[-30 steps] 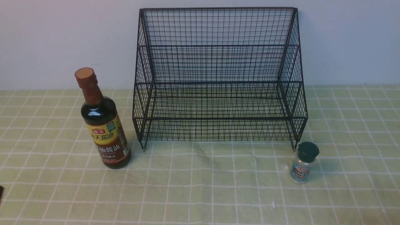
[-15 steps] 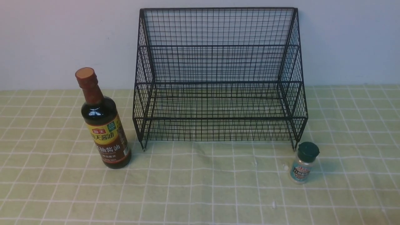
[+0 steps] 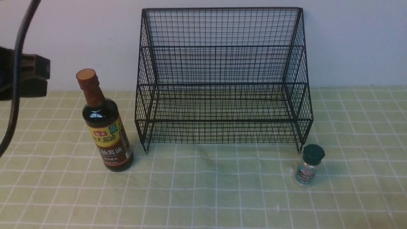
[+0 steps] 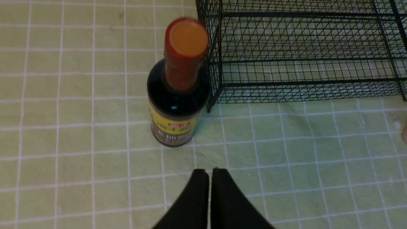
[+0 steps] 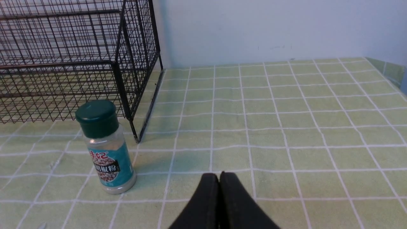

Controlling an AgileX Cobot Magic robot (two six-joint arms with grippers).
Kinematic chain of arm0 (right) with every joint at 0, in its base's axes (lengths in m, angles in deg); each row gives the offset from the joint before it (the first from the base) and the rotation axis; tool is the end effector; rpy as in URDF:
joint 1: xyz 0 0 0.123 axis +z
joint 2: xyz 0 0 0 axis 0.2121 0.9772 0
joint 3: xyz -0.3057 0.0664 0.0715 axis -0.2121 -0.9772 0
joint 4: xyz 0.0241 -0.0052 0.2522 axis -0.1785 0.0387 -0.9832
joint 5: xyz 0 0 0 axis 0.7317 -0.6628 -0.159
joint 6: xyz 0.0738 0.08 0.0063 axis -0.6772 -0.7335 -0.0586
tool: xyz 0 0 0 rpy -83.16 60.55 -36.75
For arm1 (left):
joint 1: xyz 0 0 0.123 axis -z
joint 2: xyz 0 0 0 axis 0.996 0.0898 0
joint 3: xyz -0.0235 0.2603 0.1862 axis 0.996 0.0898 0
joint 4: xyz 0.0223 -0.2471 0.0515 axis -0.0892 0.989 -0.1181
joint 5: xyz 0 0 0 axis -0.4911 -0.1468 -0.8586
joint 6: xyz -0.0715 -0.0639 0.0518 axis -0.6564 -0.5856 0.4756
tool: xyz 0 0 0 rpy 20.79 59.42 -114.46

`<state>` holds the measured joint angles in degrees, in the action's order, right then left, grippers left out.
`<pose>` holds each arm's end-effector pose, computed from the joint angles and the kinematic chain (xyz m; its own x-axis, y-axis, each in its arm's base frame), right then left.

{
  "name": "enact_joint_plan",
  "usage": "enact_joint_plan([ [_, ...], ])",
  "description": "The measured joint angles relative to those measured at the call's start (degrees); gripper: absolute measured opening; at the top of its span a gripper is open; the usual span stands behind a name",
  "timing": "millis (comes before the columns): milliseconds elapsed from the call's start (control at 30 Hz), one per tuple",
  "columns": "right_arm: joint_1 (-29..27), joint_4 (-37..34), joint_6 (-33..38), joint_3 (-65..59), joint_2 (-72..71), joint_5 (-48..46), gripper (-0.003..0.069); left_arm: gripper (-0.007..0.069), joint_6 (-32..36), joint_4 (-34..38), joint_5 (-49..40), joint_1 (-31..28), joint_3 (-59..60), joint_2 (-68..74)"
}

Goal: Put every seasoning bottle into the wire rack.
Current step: Use the left arm to grab the condiment bottle closest to it

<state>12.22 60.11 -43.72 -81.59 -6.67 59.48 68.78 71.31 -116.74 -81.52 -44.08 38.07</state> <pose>0.0350 0.0004 0.1669 -0.2967 0.0983 -0.9499 0.0273 0.9951 0.0945 0.2197 -0.0320 0.4273 -0.7561 0.0051 -0.6544 0.1430 0.9771 -0.1576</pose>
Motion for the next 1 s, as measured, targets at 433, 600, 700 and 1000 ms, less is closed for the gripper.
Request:
enact_joint_plan([
  [433, 0.00, 0.00, 0.00, 0.00, 0.00, 0.00, -0.0015, 0.0489, 10.36, 0.69, 11.32, 0.00, -2.63, 13.24],
  [600, 0.00, 0.00, 0.00, 0.00, 0.00, 0.00, -0.0015, 0.0625, 10.67, 0.70, 14.77, 0.00, -2.72, 17.42],
  [700, 0.00, 0.00, 0.00, 0.00, 0.00, 0.00, -0.0015, 0.0638, 10.82, 0.75, 14.88, 0.00, -2.72, 19.29],
  [1000, 0.00, 0.00, 0.00, 0.00, 0.00, 0.00, -0.0015, 0.0540, 11.23, 0.80, 14.90, 0.00, -2.72, 23.59],
])
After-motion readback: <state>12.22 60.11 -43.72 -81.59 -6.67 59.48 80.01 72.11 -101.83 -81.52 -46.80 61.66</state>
